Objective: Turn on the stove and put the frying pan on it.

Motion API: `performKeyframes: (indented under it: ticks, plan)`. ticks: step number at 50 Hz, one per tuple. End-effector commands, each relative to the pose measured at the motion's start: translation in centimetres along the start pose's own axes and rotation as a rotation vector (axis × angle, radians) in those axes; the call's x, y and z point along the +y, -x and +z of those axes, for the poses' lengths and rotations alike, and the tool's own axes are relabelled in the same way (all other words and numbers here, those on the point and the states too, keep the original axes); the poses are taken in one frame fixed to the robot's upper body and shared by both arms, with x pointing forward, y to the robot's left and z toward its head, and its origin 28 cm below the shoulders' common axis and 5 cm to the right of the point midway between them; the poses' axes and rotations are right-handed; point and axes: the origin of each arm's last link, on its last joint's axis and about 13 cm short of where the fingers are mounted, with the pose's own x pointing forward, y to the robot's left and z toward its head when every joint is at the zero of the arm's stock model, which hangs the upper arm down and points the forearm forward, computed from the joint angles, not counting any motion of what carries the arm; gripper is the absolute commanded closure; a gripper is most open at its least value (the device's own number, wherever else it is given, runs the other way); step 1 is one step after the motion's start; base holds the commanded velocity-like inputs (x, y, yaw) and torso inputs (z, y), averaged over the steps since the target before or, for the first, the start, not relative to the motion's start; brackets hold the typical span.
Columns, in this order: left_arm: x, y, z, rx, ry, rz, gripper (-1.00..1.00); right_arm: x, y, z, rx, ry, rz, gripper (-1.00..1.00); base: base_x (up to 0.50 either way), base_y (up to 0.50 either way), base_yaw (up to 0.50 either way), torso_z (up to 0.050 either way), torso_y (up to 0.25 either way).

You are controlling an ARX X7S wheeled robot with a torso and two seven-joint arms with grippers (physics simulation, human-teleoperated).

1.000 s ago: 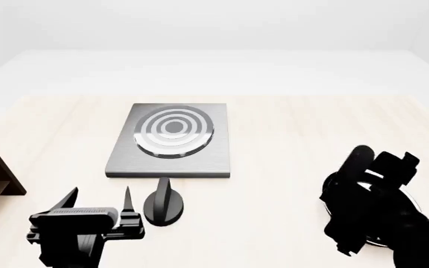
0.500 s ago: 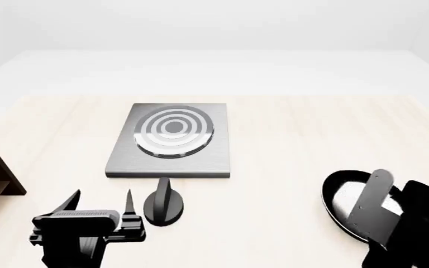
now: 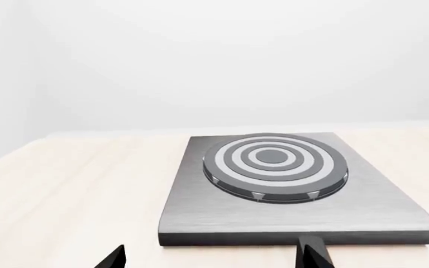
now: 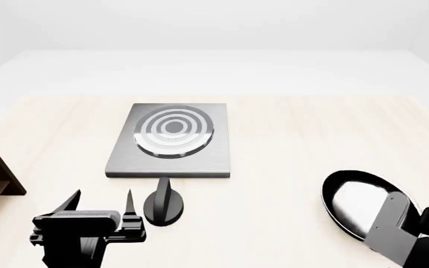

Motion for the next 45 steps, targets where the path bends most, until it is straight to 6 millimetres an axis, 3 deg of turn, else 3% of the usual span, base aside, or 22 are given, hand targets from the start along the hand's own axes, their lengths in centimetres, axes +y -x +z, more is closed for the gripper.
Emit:
performKeyframes:
  ticks: [1,25,45]
  plan:
    - [-0.1,0.0,0.0,0.003,-0.004,-0.002,-1.00,-0.5,-0.5,-1.1,0.046,-0.032,-0.011,-1.00,0.00,0.00,0.00,0.000,0.000]
    - [0.0,-0.1,-0.2,0.008,-0.004,0.002,-1.00,1.4,-2.8,-3.8,0.164,-0.005,0.032,-1.00,0.00,0.00,0.00,0.000,0.000]
    - [-0.1,-0.1,-0.3,0.012,-0.014,0.004,-1.00,1.2,-4.5,-5.6,0.198,-0.061,-0.026,-1.00,0.00,0.00,0.00,0.000,0.000]
